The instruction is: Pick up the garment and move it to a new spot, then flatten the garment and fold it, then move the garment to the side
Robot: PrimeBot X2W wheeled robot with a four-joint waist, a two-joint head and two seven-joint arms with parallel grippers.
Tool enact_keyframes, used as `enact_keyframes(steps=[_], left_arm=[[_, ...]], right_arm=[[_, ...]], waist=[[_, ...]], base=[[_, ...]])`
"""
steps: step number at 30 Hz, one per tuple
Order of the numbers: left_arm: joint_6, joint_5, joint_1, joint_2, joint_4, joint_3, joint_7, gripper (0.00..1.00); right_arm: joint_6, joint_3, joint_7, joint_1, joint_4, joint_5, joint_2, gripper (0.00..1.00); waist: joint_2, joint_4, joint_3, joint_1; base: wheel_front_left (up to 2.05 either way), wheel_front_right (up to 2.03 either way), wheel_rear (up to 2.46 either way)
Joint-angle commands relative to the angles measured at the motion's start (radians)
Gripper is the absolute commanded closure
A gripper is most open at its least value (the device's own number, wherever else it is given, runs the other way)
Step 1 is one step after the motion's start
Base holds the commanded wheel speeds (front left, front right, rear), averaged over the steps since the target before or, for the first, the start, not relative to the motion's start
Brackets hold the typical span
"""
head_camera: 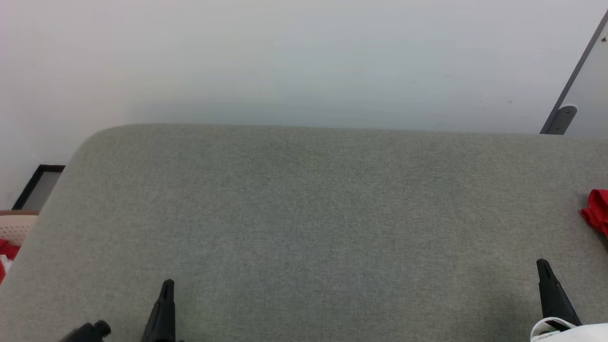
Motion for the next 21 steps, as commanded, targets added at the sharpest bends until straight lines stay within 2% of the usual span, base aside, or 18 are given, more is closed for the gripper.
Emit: enact_keyframes(steps=[1, 21], left_arm=[[0.000, -0.036, -0.028, 0.004, -0.007, 0.006, 0.007, 1.00], [0.000, -0.274, -0.081, -0.008, 0.021, 0.023, 0.073, 1.00]], right_arm=[[0.000, -0.005, 0.005, -0.027, -0.005, 0.034, -0.002, 1.00], [-0.001, -0.012, 0.054, -0.075, 0.041, 0.256, 0.020, 1.00]], waist=[[0.0000, -0.001, 0.001, 0.0000], [0.0000, -0.015, 0.007, 0.0000]], base=[[0.00, 0.00, 0.00], [0.00, 0.00, 0.00]])
